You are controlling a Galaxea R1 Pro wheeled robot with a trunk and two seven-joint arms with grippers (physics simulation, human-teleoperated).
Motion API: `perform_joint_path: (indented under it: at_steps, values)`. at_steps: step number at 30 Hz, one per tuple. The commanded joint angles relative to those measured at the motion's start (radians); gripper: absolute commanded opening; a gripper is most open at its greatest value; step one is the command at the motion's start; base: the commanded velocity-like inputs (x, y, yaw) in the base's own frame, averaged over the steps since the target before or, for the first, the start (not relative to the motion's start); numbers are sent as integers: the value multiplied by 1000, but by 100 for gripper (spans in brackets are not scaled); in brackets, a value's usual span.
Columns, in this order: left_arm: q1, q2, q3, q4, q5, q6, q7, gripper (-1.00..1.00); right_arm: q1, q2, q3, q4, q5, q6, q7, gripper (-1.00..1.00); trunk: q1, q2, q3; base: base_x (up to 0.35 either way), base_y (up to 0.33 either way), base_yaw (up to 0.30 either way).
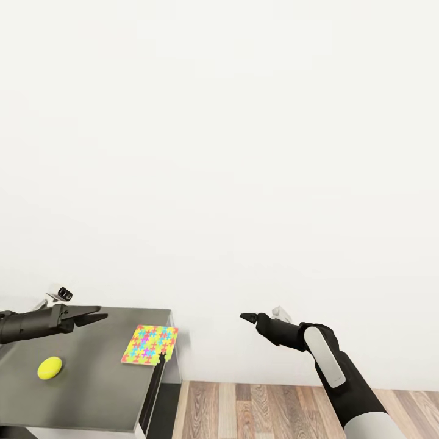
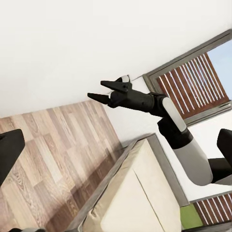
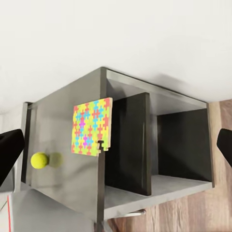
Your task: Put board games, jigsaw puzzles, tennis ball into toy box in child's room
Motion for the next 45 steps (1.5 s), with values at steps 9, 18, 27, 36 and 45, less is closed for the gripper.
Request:
perform_joint_path:
  at_steps: [9, 18, 27, 36, 45]
  values:
    - [-1, -1, -1, 0, 0, 10, -3, 100, -1, -1, 1, 0, 6, 2, 5, 100, 24, -44, -7, 0, 0, 10]
    - [-1, -1, -1, 0, 0, 10, -3, 100, -1, -1, 1, 0, 6, 2, 4, 100, 58, -107, -32, 0, 0, 7]
    - [-1, -1, -1, 0, 0, 10, -3, 100, -1, 5, 1, 2, 6, -16, 4, 100, 93, -170, -60, 0, 0, 0]
    - [-1, -1, -1, 0, 0, 10, -3, 100, -1, 20, 54, 15, 7, -49, -5, 100, 127, -233, -88, 0, 0, 0]
    - [-1, 0, -1, -9, 1, 13, -3, 100, -1, 23, 73, 28, 4, -93, -6, 100, 162, -296, -117, 0, 0, 0]
